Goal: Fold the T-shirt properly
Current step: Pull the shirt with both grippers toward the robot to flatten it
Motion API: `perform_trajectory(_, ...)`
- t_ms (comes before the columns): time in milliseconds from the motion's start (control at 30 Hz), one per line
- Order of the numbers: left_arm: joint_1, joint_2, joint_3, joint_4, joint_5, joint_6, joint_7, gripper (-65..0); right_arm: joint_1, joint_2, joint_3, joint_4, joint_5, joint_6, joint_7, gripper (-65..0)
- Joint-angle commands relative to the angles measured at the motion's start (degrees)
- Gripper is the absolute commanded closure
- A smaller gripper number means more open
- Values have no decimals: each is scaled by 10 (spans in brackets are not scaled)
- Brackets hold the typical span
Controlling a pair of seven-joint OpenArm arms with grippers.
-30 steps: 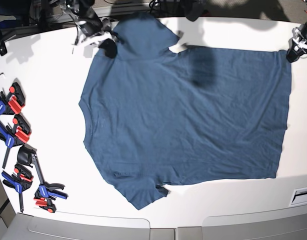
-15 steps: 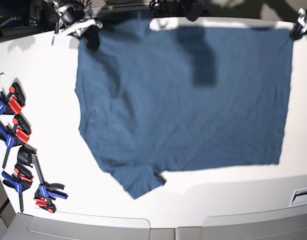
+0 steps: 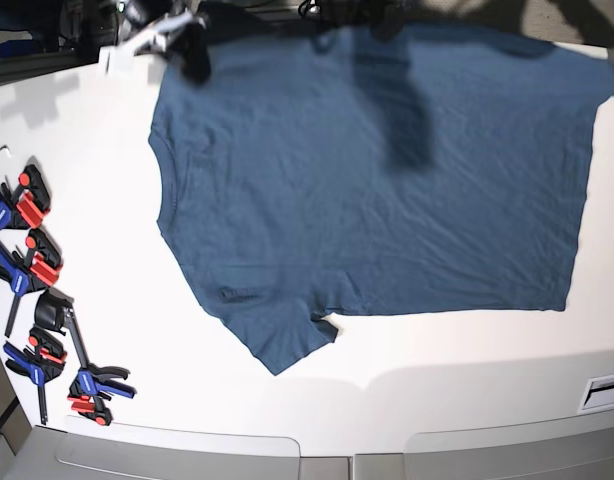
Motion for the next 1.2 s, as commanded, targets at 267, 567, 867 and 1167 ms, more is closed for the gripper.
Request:
perform_trajectory(267,-106,-13,115,2,173,21,-108,0,187,15,-86,-106,-177,-36,38,0)
perform_trajectory(567,-131,-14,139,2,265,72,-165,0,278,14,-94,-235,-202,-46,52,0)
perform_trajectory(867,-131,-29,138,2,265,69,-182,-226,280,24,-93,-236,-186,-46,33,-229)
perform_trajectory(1167,-131,-83,56,5,260,69,-181,-295,277,36,-21,-192,-142,-46,-55,-373)
